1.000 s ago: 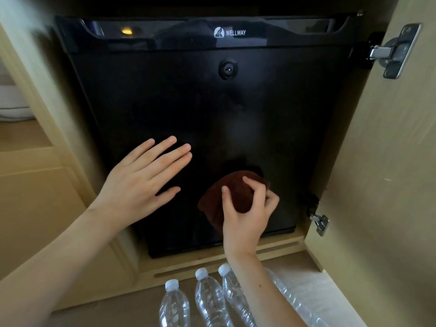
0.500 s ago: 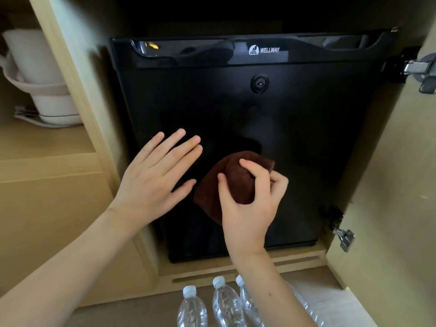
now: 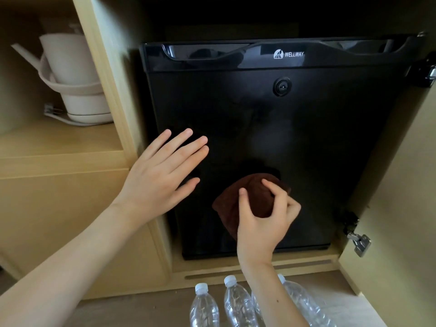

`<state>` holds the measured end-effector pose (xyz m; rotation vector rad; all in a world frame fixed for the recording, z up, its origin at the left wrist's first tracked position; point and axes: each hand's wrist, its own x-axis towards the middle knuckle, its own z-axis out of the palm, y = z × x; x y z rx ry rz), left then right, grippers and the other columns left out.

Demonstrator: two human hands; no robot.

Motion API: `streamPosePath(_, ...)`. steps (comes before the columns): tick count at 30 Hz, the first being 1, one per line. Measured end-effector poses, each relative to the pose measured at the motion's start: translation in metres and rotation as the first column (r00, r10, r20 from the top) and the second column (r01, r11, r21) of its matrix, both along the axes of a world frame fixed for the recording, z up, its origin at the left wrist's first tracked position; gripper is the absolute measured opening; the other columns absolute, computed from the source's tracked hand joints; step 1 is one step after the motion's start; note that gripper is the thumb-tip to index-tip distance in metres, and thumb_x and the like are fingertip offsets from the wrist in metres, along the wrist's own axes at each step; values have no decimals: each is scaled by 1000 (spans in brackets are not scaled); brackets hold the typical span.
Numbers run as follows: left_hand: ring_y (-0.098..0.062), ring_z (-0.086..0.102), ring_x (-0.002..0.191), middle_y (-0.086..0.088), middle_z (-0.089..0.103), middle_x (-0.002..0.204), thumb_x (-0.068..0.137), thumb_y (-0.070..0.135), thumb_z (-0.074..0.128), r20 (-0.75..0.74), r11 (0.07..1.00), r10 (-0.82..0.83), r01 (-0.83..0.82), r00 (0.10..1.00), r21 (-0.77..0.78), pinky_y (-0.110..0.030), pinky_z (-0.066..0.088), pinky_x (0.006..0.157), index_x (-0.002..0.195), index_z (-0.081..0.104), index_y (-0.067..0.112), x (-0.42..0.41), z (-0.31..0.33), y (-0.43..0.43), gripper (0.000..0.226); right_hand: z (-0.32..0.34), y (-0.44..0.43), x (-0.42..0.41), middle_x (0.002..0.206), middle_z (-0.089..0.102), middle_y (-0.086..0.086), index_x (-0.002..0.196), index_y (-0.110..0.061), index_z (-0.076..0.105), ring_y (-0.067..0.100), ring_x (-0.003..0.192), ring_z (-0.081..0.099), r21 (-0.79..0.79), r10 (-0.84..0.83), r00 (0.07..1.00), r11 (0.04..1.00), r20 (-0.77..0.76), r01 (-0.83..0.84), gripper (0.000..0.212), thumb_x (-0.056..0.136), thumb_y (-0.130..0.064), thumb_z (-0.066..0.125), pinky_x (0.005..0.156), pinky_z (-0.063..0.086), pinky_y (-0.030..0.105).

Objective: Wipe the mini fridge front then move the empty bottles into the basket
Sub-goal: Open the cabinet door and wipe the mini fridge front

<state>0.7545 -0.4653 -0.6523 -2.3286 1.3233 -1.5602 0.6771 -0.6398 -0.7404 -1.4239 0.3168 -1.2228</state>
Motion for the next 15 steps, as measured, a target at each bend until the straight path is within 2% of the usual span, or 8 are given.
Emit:
streamPosePath(4,-28,35,145,-6,46,153,94,27,62,75,998,62,-63,995,3,-51,18,123,145,49,9,1,11,11,55,24,19,8,121,38,-10,117,-35,61,10,112,53,-348,39,999,937,-11,-40,42,82,-26,81,93,47,16)
streamPosePath(6,-29,36,145,-7,46,152,93,27,62,74,996,89,-90,993,14,-52,18,123,145,48,9,0,13,13,57,33,30,13,123,41,-4,119,-33,58,17,112,52,-489,22,998,871,-53,-45,42,83,-29,79,86,51,21)
streamPosePath(8,-29,36,145,-7,45,153,92,27,62,63,995,98,-100,993,28,-52,19,122,147,46,9,0,12,14,59,36,32,17,122,43,1,120,-32,57,19,110,51,-566,-38,997,824,-66,-6,43,83,-30,79,79,50,20)
streamPosePath(10,-29,36,145,-6,45,154,93,27,62,63,994,96,-99,993,36,-52,20,122,147,45,9,0,12,15,59,34,27,17,121,42,-1,118,-33,58,19,109,51,-543,-55,997,840,-59,14,42,82,-30,80,80,50,20)
streamPosePath(12,-29,36,145,-6,44,154,94,27,61,62,995,92,-95,994,36,-52,20,122,148,45,9,0,11,16,58,30,15,16,119,38,-8,115,-37,59,18,108,53,-415,-46,998,910,-49,21,41,81,-30,81,86,50,20)
streamPosePath(15,-29,36,146,-6,43,154,95,27,60,61,995,88,-90,994,35,-53,21,122,148,44,10,2,10,15,58,14,-5,12,115,35,-16,111,-43,59,7,106,54,-212,-44,998,977,-44,34,41,80,-31,83,87,42,5)
